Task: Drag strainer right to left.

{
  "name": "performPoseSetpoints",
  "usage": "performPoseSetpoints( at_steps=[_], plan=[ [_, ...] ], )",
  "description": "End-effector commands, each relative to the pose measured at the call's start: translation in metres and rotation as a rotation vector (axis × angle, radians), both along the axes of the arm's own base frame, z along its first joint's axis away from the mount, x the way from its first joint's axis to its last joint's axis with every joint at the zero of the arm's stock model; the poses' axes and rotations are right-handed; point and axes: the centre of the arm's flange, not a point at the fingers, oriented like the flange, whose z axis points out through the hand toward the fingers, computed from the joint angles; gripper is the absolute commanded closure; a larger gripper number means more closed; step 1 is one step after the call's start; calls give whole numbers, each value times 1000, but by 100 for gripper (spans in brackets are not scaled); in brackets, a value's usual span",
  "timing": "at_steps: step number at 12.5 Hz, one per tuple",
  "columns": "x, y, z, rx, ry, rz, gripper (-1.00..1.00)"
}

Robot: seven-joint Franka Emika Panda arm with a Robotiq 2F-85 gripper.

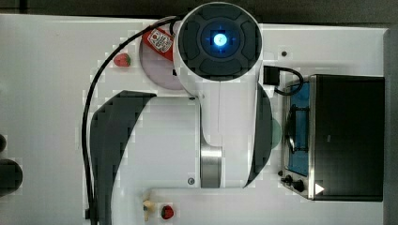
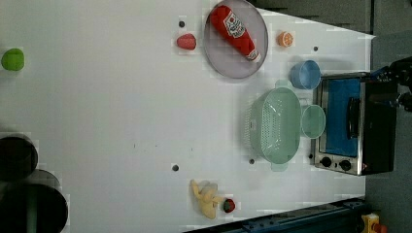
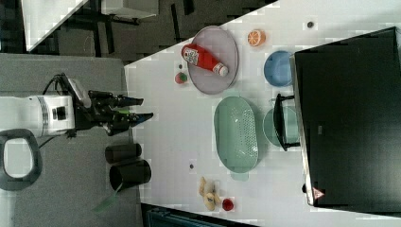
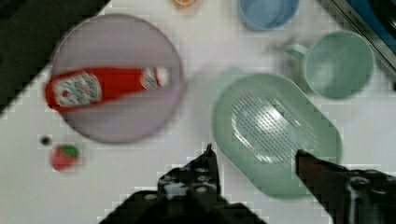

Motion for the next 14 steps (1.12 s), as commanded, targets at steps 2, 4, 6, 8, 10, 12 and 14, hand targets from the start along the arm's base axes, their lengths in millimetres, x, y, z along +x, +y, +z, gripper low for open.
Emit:
performPoseSetpoints(
  at_steps=[2,4,6,8,10,12,14],
  plan=[
    [-178,-42,72,20,-10,-120,-81],
    [-175,-40,57,19,16,-117,-100],
    [-167,-36,26,13,67,-123,-100],
    [-154,-34,-17,5,114,-182,-100],
    [-138,-33,-69,-6,135,-277,-100],
    [-122,-32,-122,-18,142,-378,-100],
    [-108,-29,-170,-26,129,-445,-100]
  ],
)
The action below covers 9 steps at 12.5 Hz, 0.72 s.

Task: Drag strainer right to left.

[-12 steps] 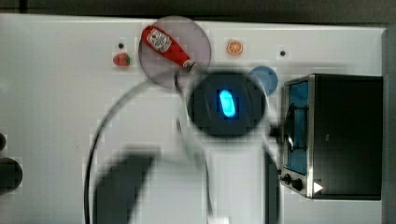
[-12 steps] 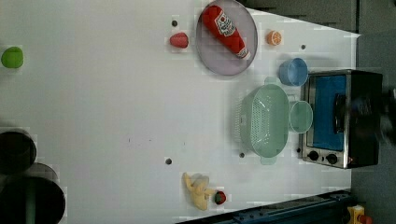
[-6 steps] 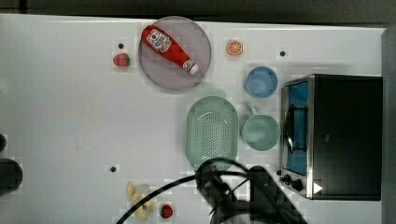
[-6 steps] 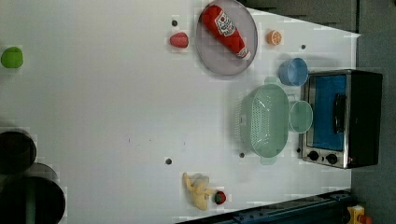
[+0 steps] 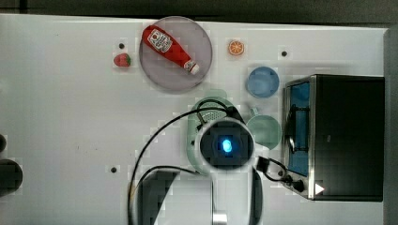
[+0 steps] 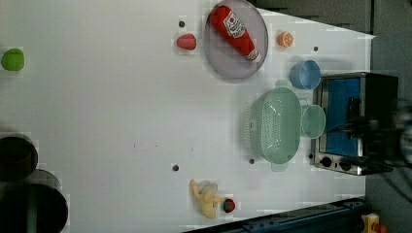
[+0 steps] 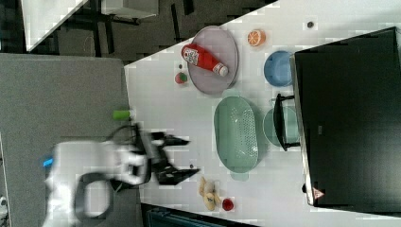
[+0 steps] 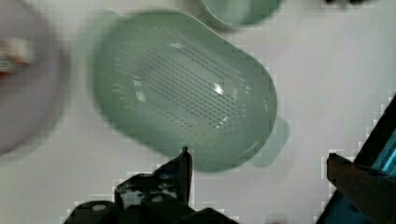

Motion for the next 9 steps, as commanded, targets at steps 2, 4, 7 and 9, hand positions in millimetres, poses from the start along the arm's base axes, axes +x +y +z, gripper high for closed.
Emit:
performPoseSetpoints(
  at_steps=[2,4,7,9],
  plan=[
    [12,-1,-72,-11,-34,-186,-100],
    [22,4,-111,-9,-71,-175,-100],
    [26,12,-164,-17,-93,-304,-100],
    [26,28,-195,-20,-112,-401,-100]
  ],
)
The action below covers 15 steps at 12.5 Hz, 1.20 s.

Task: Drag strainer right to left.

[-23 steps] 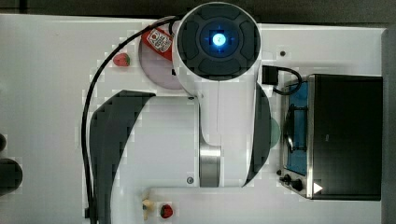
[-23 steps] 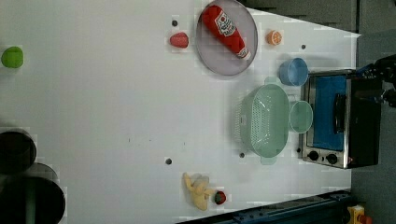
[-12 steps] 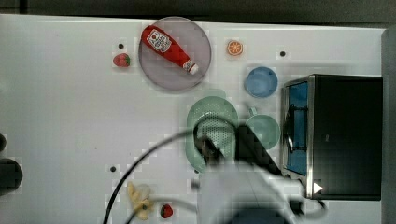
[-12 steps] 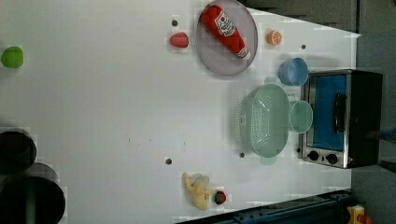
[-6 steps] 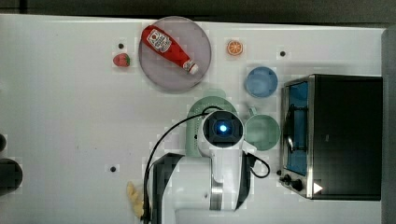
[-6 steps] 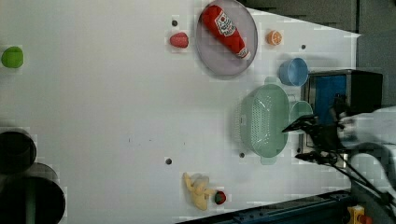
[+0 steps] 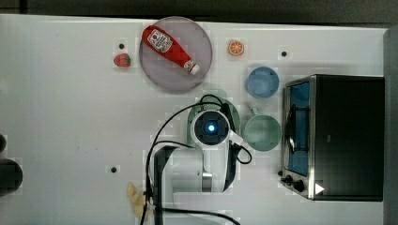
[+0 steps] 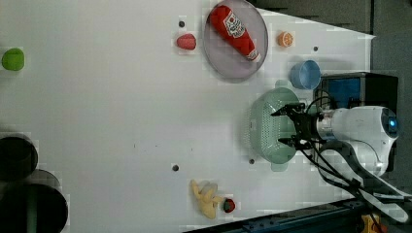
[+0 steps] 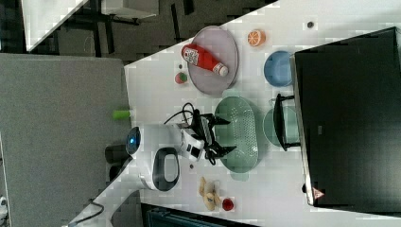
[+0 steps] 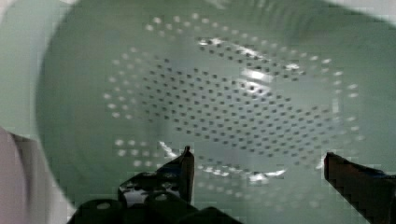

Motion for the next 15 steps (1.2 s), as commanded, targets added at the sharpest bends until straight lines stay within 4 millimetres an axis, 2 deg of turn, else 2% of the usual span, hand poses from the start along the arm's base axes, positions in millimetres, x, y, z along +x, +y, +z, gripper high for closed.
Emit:
performPoseSetpoints(
  at_steps=[1,4,6,11,15],
  plan=[
    [-3,25,-19,-2,-45,-177,-100],
    [-8,47,-51,12,-58,-155,-100],
    [-11,51,-62,11,-43,-146,-100],
    [-11,79,-63,17,-39,-119,-100],
    [-17,122,-67,23,-31,-168,-100]
  ],
)
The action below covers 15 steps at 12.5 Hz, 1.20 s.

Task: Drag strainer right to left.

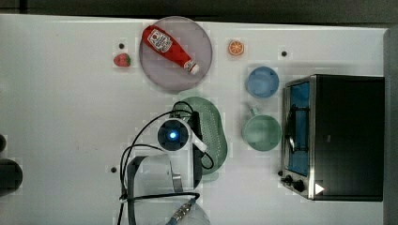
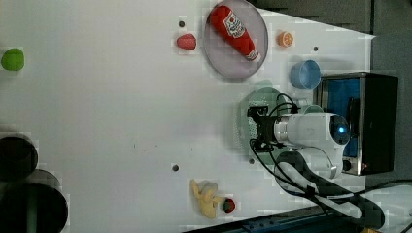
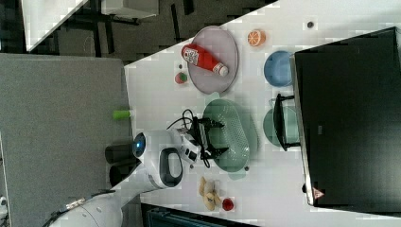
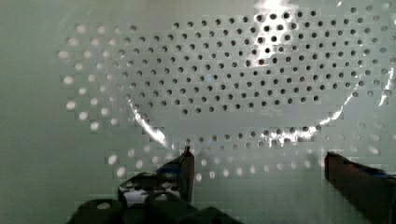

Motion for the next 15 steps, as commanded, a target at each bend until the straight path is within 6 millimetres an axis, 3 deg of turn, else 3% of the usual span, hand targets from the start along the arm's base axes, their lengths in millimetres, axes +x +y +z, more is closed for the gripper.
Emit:
performPoseSetpoints(
  at_steps=[1,8,15],
  plan=[
    [-1,49,0,7,-18,-86,-100],
    [-1,142,1,26,5,-92,-100],
    [6,222,3,37,17,-103,-100]
  ],
)
